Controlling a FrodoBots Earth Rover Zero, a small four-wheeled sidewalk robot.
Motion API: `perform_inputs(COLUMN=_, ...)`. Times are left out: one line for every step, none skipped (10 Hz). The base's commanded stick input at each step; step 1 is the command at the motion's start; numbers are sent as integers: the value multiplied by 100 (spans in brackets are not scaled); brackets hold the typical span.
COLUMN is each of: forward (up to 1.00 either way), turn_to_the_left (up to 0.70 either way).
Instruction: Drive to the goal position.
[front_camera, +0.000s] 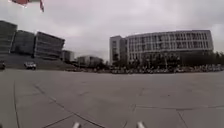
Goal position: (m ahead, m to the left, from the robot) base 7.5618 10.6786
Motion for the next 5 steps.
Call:
perform_inputs(forward=0, turn_to_the_left=70)
perform_inputs(forward=0, turn_to_the_left=70)
perform_inputs(forward=0, turn_to_the_left=70)
perform_inputs(forward=0, turn_to_the_left=70)
perform_inputs(forward=0, turn_to_the_left=70)
